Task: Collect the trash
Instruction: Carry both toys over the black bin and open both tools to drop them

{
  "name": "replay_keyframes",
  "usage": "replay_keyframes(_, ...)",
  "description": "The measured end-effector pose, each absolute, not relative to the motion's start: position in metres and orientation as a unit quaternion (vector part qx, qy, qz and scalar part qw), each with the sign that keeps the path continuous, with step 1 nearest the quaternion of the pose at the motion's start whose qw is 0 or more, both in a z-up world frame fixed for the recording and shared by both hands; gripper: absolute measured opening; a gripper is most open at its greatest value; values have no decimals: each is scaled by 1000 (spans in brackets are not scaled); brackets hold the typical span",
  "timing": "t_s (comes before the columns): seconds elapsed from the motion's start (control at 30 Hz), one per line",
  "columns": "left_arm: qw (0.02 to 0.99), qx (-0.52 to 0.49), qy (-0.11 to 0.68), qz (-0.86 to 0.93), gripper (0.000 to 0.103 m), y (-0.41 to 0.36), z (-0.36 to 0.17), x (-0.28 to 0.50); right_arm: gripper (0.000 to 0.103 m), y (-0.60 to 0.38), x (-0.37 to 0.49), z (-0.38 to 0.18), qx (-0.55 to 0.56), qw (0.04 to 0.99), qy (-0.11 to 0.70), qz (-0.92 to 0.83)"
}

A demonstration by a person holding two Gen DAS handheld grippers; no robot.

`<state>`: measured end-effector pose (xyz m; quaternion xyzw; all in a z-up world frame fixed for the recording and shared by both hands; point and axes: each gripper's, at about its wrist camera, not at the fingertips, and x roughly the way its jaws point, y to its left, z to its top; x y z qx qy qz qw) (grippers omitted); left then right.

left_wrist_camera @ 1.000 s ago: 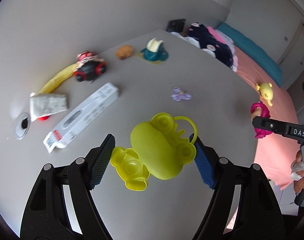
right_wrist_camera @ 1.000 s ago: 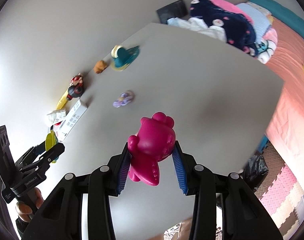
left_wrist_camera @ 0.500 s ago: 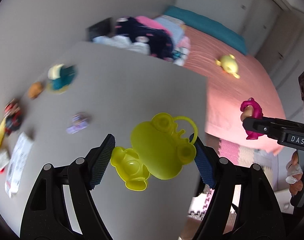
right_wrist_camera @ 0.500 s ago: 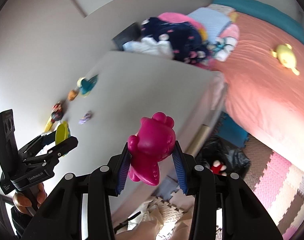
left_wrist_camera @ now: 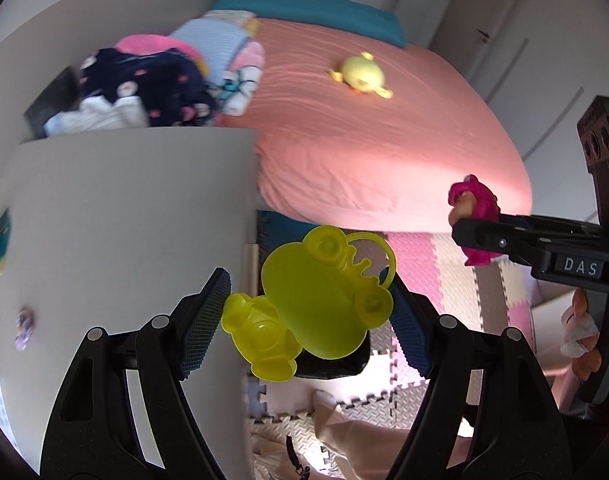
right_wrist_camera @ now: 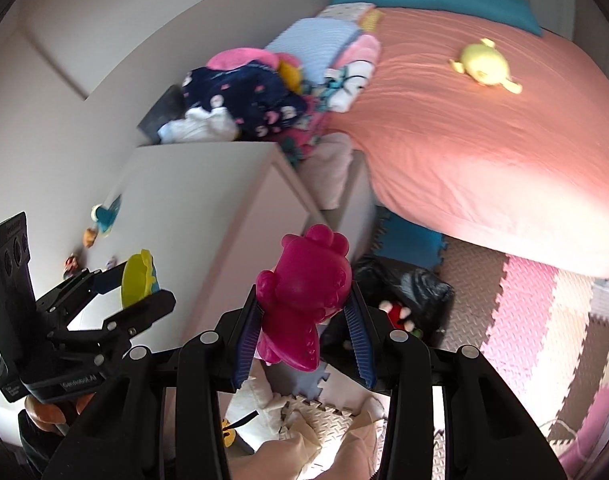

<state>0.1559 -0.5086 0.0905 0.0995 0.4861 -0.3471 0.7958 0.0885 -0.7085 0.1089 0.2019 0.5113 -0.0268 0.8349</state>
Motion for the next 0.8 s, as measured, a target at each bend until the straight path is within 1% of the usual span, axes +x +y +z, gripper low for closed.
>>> replay_keyframes(0.13, 779, 112, 494, -369, 75, -534, 84, 155, 43, -724, 86, 104, 207, 828, 519, -42)
replay_keyframes(0.17, 768, 117, 504, -377, 79, -541, 80, 155, 51, -727, 86, 102, 203, 826, 524, -52)
replay_keyframes(0.2, 764, 122, 510, -376, 92, -546, 78, 155, 62, -729, 85, 103, 196, 828, 522, -65)
replay_keyframes(0.23, 766, 128, 511, -369, 98, -550, 77, 154, 64, -732, 84, 105, 189, 832, 516, -73)
replay_keyframes(0.5, 765, 122, 519, -362, 98, -550, 72, 152, 64, -740, 80, 104, 193, 836, 508, -81)
replay_keyframes(0.8, 771, 103, 524, -347, 98, -527, 69, 156, 64, -717, 86, 106, 182, 838, 510, -64)
